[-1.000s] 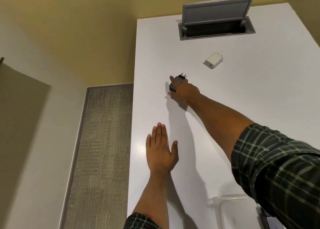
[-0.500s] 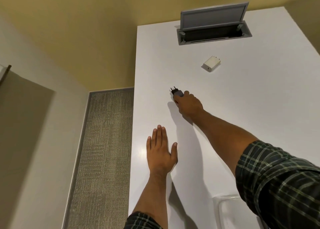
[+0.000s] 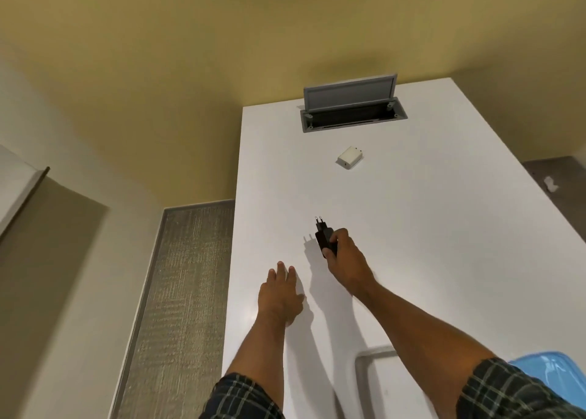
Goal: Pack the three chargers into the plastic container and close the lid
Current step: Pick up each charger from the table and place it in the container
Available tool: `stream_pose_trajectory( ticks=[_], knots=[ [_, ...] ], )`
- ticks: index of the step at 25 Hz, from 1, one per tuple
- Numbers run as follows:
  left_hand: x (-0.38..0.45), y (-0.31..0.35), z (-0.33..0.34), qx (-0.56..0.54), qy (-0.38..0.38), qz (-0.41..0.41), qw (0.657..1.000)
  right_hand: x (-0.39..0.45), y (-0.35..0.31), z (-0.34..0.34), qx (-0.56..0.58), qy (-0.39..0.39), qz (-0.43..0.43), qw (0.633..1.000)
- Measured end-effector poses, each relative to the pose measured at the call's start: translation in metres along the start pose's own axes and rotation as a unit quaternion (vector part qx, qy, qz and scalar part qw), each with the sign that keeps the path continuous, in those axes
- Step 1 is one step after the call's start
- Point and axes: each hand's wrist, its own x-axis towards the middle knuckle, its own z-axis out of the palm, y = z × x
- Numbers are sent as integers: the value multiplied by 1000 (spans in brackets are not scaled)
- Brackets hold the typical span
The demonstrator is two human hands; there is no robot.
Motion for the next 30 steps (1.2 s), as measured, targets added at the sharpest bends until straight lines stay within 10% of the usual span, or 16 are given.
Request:
stream_pose_trajectory(
  ticks=[22,30],
  knots=[
    [-175,92,31,35,114,229,966,-177,78,-128,-188,-166,-165,954],
    [-187,97,39,81,79,214,970,-217,68,-85,-267,-201,-33,942]
  ],
)
